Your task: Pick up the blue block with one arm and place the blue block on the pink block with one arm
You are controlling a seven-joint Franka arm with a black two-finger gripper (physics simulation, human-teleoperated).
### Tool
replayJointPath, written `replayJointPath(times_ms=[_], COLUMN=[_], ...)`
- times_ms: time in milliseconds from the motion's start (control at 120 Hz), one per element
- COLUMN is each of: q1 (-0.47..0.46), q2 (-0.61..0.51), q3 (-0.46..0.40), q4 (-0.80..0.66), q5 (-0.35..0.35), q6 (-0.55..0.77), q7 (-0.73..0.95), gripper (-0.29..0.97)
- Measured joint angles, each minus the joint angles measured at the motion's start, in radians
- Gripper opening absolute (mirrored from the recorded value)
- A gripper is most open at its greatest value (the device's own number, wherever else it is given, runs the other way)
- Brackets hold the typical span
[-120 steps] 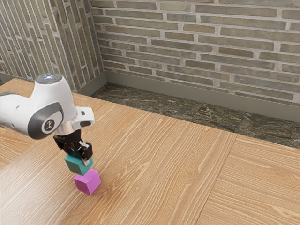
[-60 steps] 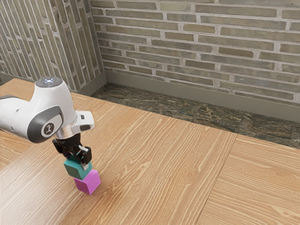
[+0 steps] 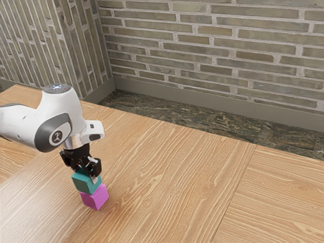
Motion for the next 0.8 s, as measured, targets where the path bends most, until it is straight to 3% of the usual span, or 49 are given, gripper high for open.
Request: replayJointPath(times_ms=[208,450,800], q1=[0.000,0.001,-0.009], q2=[0.005,0.004,-0.102], q3=[0.001,0.000,0.034], q4=[0.006,0.006,0.056], q5=[0.001,-0.010,-0.011], q6=[-0.001,-0.003,-0.064], q7=[0.000,0.015,0.031], gripper=[0.32,0.56,0.66])
